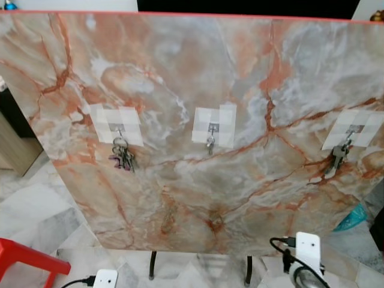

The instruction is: Hang keys on a hook

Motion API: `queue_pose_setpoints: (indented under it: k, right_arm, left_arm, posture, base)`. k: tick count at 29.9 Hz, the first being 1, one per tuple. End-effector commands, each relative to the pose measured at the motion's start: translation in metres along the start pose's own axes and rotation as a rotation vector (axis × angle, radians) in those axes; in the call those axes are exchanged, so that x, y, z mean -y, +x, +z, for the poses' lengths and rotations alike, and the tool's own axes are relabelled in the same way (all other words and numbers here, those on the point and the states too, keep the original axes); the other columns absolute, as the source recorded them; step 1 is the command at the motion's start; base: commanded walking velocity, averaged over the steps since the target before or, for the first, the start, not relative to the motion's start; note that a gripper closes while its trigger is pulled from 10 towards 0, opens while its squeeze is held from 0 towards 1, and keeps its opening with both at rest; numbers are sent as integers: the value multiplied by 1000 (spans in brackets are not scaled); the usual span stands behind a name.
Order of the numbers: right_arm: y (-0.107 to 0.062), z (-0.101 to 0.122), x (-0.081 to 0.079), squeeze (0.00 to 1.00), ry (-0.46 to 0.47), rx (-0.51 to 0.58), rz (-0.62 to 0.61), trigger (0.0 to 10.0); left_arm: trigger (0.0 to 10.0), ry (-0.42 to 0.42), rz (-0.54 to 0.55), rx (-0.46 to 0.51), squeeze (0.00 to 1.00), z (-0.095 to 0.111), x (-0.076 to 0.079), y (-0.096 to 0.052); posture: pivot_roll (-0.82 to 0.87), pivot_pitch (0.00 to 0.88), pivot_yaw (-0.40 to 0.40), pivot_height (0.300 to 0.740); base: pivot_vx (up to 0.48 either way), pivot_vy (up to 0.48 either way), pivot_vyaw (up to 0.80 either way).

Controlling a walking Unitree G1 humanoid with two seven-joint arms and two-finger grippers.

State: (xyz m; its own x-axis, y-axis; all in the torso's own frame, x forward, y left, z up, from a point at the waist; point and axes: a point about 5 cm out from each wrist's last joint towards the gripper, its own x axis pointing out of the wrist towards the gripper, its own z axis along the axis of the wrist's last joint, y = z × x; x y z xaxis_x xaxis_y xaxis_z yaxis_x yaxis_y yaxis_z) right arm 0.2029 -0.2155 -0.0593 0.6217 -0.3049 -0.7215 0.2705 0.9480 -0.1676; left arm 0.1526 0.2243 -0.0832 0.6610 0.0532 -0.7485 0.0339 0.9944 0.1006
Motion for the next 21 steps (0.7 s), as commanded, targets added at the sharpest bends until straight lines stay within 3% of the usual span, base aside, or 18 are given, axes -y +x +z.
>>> queue_pose_setpoints:
  k: [1,3,6,10,12,21]
  right_arm:
    - [0,-14,-9,0,-44,-39,44,10000]
    - [-2,-23,-17,0,-105,-73,99,10000]
    - [-2,-27,-18,0,-107,-91,102,10000]
    - [-5,-40,-22,0,-86,-152,155,10000]
    - [-6,-45,-23,0,-118,-164,172,10000]
    - [-12,-64,-23,0,-36,-213,153,10000]
  left_arm:
    - [10000,0,1,-51,0,-7,-1,-1]
    - [10000,-5,14,-74,0,-7,-4,-1]
    - [10000,-5,18,-79,0,-6,-6,0]
    - [10000,75,30,-113,0,0,-9,4]
    - [10000,47,27,-81,0,9,-8,7]
    - [10000,35,34,-70,0,15,-6,9]
  posture:
    - [-16,0,-37,740]
    - [-25,0,-34,740]
    - [-25,0,-33,740]
    - [-41,0,-19,740]
    - [-32,0,-21,740]
    - [-24,0,-11,740]
  base:
    - [0,0,0]
    - [0,0,0]
    - [0,0,0]
    - [0,0,0]
    - [0,0,0]
    - [0,0,0]
